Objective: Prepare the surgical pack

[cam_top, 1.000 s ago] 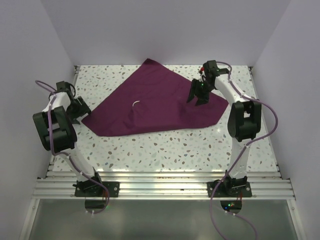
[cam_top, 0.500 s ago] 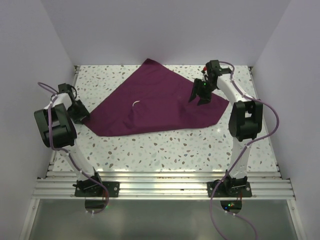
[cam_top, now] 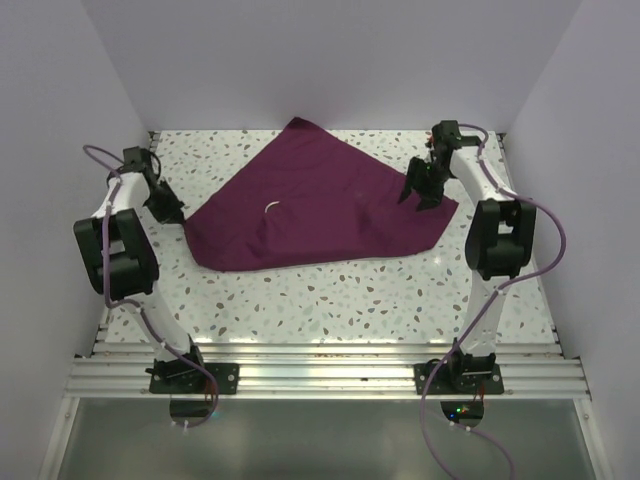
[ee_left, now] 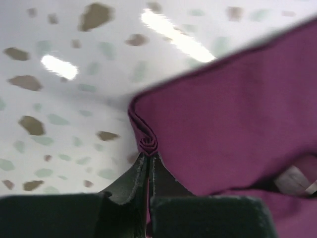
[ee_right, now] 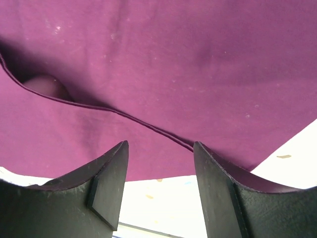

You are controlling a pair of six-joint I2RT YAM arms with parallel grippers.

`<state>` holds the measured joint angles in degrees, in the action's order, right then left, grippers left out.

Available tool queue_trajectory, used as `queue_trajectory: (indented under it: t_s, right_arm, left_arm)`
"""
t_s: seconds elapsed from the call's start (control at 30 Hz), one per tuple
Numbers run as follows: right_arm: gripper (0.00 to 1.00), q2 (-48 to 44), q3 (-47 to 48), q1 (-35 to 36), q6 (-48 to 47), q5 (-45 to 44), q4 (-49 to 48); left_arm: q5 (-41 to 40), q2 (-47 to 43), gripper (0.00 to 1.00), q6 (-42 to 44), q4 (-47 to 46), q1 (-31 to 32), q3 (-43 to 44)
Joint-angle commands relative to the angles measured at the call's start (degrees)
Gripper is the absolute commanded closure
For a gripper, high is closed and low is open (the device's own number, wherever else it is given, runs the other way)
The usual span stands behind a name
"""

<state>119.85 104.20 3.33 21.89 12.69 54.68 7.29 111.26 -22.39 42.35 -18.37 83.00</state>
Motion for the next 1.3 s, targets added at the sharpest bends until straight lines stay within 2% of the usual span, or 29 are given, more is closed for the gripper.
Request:
queue_trajectory:
  t_s: [0.0, 0.17, 0.33, 0.47, 0.63, 0.97, 1.27]
  right_arm:
    - [0.42, 0.6, 0.9, 0.4, 0.6, -1.8, 2.1]
    - [0.50, 4.1, -1.1, 0.2, 0.4, -2.1, 1.3]
    - [0.61, 9.0, -0.8, 0.1, -1.3, -3.8, 1.6]
    - [0.68, 11.1, -1.0, 0.0, -1.4, -5.4, 0.4]
    - [0.69, 13.8, -0.2, 0.0, -1.7, -5.1, 0.8]
    - [0.71, 14.6, -0.2, 0.0, -2.6, -6.8, 1.6]
    - [0.72, 15.8, -0.8, 0.0, -2.7, -6.6, 1.1]
  left_arm:
    - [5.2, -10.4, 1.00, -5.4, 2.1, 7.5, 6.5]
    - [9.4, -13.1, 1.00, -14.4, 0.0, 14.2, 11.6]
    - [13.0, -9.1, 1.00, -17.8, 2.6, 17.9, 22.3]
    - [15.0, -5.4, 1.00, -20.2, 2.9, 25.4, 27.6]
    - [15.4, 0.3, 1.00, -21.4, 4.3, 32.9, 34.8]
    - [16.8, 6.8, 1.00, -23.0, -0.1, 44.4, 36.4]
    - [18.9, 14.9, 1.00, -23.8, -2.4, 48.0, 39.1]
